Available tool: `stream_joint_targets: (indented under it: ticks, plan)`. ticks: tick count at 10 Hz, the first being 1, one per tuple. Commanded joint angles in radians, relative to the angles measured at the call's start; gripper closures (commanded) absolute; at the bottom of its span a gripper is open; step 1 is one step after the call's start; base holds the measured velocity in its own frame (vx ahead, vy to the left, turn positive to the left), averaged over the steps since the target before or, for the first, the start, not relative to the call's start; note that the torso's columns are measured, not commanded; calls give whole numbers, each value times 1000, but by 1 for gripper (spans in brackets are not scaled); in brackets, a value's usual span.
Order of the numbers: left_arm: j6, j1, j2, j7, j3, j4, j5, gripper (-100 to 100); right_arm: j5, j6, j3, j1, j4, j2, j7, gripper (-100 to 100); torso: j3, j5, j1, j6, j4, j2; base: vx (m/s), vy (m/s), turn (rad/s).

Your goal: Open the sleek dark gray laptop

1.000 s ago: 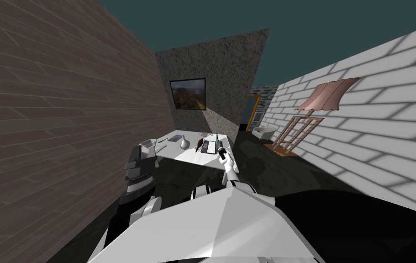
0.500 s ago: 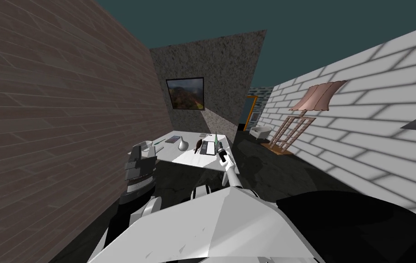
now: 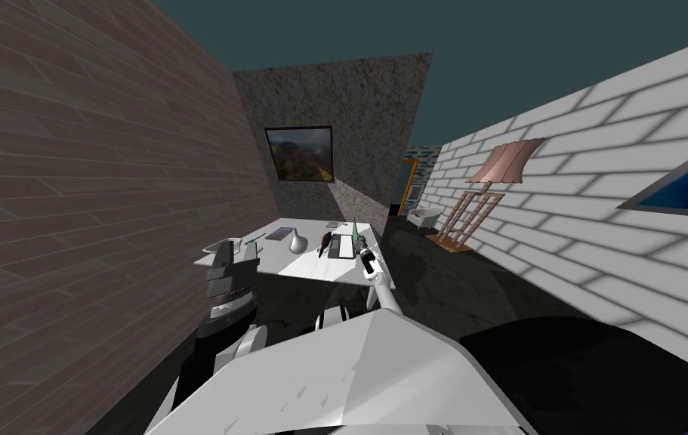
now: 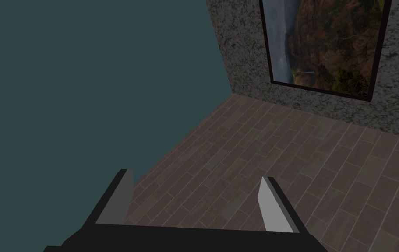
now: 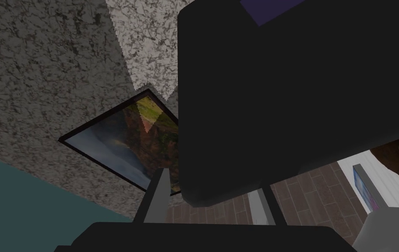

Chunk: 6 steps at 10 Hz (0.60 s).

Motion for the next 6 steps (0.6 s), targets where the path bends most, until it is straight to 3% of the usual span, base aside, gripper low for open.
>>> stream_joint_targets:
  ticks: [1, 2, 3, 4, 5, 6]
  plan:
    - [0, 0, 0, 0, 0, 0, 0, 0, 12, 8, 42, 61, -50, 2, -34, 100, 0, -1, 0, 0, -2, 0, 40, 2, -87]
    - [0, 0, 0, 0, 0, 0, 0, 0, 12, 8, 42, 73, -50, 2, -34, 100, 1, 0, 1, 2, 0, 1, 47, 7, -67]
    - [0, 0, 0, 0, 0, 0, 0, 0, 23, 14, 80, 105, -98, 3, -63, 100, 1, 0, 1, 1, -1, 1, 57, 15, -111]
    - [0, 0, 0, 0, 0, 0, 0, 0, 23, 14, 80, 116, -98, 3, -63, 100, 1, 0, 2, 1, -1, 1, 47, 14, -61]
    - [0, 0, 0, 0, 0, 0, 0, 0, 34, 21, 119, 148, -146, 3, -93, 100, 0, -1, 1, 0, -3, 0, 53, 17, -114]
    - [0, 0, 0, 0, 0, 0, 0, 0, 34, 21, 119, 159, -146, 3, -93, 100, 0, 0, 2, -1, -2, -1, 45, 13, -55]
